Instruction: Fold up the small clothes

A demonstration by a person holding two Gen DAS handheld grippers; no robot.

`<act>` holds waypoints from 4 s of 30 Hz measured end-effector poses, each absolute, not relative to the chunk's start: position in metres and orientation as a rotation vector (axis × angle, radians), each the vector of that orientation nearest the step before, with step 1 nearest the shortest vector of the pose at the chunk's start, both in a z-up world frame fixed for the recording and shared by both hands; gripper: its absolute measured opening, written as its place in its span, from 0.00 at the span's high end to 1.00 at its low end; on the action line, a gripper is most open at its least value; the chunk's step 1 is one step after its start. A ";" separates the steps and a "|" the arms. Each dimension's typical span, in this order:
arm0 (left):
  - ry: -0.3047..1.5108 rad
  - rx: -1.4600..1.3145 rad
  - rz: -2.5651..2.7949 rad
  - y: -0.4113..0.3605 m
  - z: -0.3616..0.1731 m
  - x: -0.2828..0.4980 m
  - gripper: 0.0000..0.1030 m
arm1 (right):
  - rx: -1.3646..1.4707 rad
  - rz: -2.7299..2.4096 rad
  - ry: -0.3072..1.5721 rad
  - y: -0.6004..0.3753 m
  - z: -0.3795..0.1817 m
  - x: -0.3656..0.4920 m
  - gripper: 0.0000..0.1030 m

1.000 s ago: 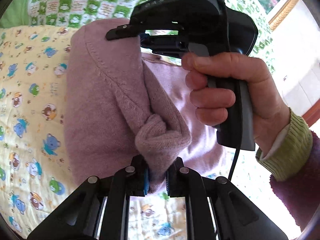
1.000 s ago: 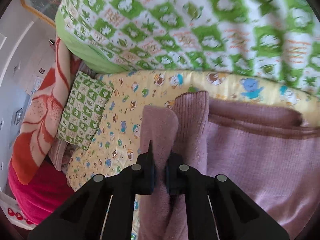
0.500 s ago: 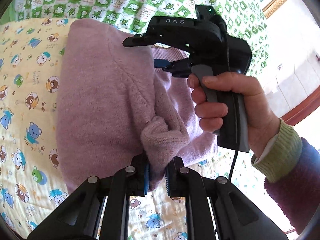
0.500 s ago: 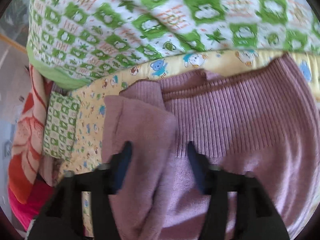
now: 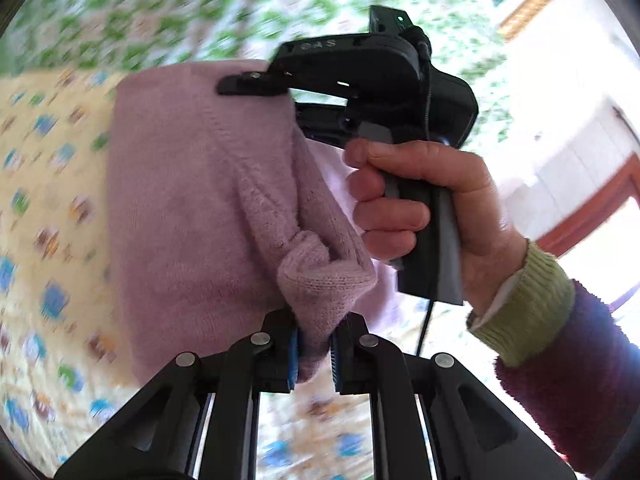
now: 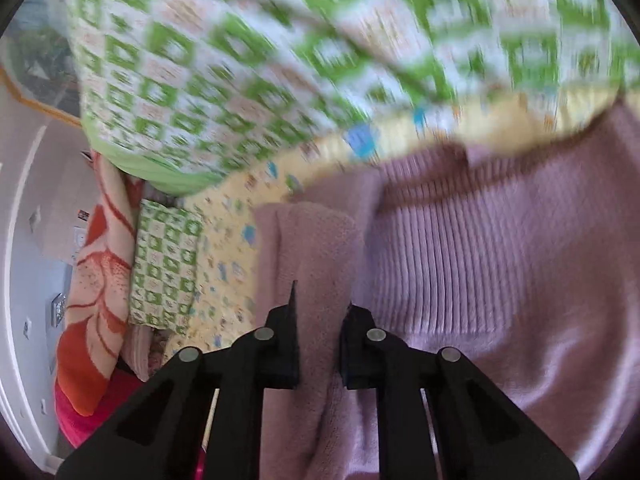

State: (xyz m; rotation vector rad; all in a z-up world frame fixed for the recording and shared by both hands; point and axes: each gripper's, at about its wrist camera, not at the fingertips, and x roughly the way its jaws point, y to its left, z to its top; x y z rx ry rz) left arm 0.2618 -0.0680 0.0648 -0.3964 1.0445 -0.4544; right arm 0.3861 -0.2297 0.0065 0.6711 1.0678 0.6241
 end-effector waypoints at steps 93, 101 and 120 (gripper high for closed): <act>1.290 -0.172 -0.227 -0.073 -0.063 0.253 0.62 | 0.564 0.183 1.073 -0.373 -0.048 0.184 0.79; 1.233 -0.219 -0.275 -0.056 -0.024 0.232 0.65 | 0.455 0.093 0.965 -0.367 0.003 0.179 0.61; 1.174 -0.255 -0.279 -0.075 -0.033 0.386 0.65 | 0.452 0.177 1.014 -0.353 -0.037 0.310 0.64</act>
